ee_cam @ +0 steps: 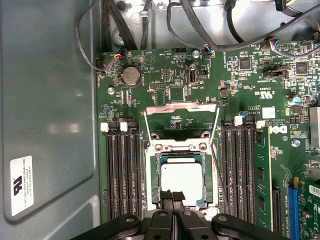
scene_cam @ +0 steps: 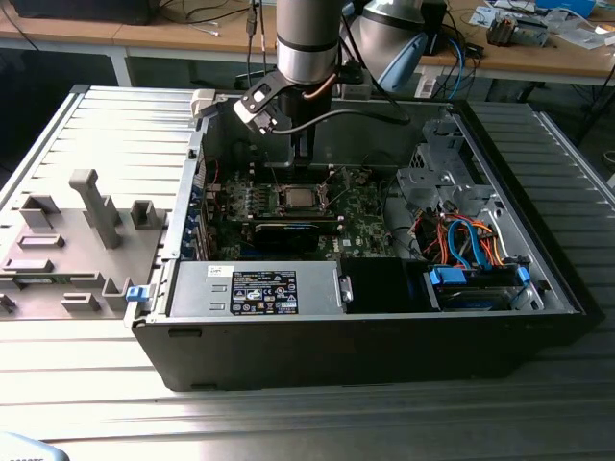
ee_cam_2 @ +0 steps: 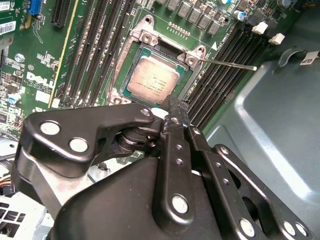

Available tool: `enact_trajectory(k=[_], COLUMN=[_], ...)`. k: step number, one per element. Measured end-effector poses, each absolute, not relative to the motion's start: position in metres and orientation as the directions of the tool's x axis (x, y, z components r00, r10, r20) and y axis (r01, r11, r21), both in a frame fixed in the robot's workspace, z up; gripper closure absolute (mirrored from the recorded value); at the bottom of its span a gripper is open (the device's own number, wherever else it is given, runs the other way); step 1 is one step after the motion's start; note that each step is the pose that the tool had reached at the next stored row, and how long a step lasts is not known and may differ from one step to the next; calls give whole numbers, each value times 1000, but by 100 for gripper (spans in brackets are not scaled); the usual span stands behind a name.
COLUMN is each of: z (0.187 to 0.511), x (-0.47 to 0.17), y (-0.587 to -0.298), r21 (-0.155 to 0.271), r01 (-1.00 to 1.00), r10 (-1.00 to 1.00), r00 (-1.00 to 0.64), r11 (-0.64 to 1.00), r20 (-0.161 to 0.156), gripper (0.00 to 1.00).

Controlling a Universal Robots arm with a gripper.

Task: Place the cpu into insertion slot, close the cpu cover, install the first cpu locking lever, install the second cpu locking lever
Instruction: 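Place the cpu into insertion slot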

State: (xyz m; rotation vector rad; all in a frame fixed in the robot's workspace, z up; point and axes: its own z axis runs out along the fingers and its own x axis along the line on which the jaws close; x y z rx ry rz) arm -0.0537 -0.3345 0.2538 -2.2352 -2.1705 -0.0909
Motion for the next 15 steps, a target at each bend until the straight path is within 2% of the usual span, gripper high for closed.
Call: enact_trajectory(k=[15], z=[263], x=[-54], y=[-335], r21=[23], r01=[999], r10=[998], r00=[29], r11=[-30], r20=[59], gripper=[89])
